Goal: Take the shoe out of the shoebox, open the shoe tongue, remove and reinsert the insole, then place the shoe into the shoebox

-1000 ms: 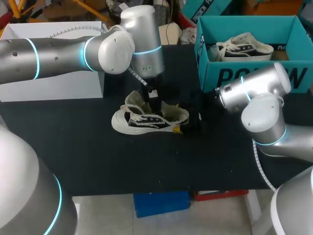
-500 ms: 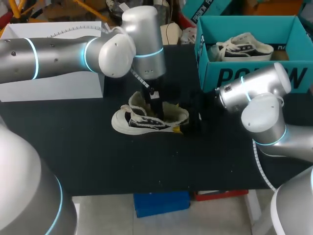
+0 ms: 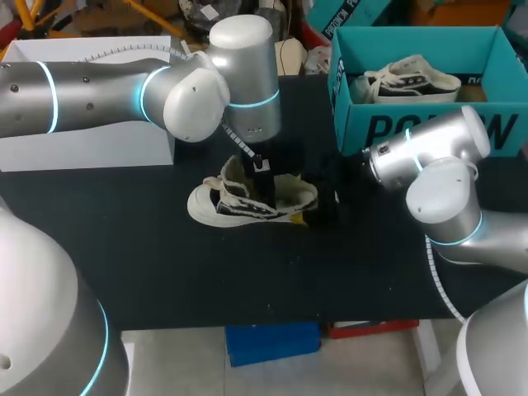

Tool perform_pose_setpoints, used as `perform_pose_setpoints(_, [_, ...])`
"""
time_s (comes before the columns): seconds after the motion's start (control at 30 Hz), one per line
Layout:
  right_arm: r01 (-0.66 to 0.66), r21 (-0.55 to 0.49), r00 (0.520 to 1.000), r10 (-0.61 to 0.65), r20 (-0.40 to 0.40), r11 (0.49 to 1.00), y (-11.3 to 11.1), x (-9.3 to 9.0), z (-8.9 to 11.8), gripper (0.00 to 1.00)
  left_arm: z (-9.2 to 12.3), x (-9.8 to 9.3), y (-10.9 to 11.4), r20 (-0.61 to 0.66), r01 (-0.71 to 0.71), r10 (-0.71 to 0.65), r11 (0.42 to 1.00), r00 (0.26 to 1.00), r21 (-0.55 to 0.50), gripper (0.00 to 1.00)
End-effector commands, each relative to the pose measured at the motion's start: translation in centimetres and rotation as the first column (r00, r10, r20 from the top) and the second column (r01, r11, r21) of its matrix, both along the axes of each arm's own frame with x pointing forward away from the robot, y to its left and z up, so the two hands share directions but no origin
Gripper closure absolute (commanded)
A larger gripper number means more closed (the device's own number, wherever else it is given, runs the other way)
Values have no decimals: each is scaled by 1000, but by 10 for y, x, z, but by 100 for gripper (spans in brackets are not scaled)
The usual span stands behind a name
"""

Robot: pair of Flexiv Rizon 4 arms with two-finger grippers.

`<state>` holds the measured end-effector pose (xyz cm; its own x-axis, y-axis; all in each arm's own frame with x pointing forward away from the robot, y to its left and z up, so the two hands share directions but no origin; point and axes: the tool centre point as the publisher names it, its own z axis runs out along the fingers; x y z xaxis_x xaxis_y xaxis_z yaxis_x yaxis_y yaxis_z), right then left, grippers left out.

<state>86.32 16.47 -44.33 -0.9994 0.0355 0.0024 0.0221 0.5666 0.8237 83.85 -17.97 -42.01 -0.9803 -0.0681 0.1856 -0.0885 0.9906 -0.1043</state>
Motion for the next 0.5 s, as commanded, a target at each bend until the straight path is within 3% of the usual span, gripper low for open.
perform_pose_setpoints(0.03, [4, -3, 1000, -4, -3, 1000, 3, 0, -8, 100, -25, 3, 8, 3, -7, 7, 1000, 1000, -8, 55])
perform_pose_setpoints(0.2, [4, -3, 1000, -4, -3, 1000, 3, 0, -8, 100, -25, 7, 8, 0, -7, 7, 1000, 1000, -17, 59])
perform_pose_setpoints(0.5, [4, -3, 1000, -4, -3, 1000, 3, 0, -8, 100, -38, -3, 3, 26, 13, -13, 999, 1000, 30, 56])
